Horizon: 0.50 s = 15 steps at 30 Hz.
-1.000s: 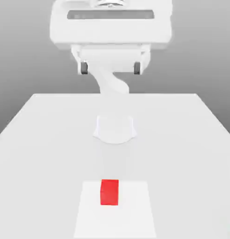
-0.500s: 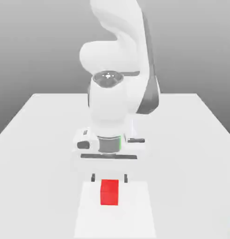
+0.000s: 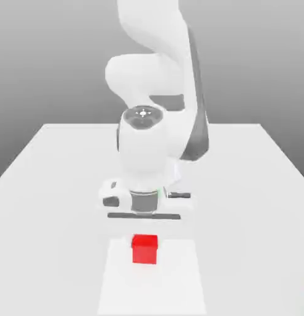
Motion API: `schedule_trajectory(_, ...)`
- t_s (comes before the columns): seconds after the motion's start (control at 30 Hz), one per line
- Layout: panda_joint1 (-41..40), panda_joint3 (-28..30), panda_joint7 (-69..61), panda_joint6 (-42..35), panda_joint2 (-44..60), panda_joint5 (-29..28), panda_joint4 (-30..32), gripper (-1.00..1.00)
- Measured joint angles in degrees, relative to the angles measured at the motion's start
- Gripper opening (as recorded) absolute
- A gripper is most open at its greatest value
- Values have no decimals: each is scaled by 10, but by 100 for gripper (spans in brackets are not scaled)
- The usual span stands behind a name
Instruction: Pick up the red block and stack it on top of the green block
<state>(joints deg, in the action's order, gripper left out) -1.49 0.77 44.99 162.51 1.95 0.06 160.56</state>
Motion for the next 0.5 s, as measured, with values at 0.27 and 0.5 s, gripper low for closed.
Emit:
schedule_trajectory(0.27,76,-64,-76,-90,46,-26,-135,-100)
schedule_trajectory(0.5,147,-130,-149,-162,125,-62,-280,-100)
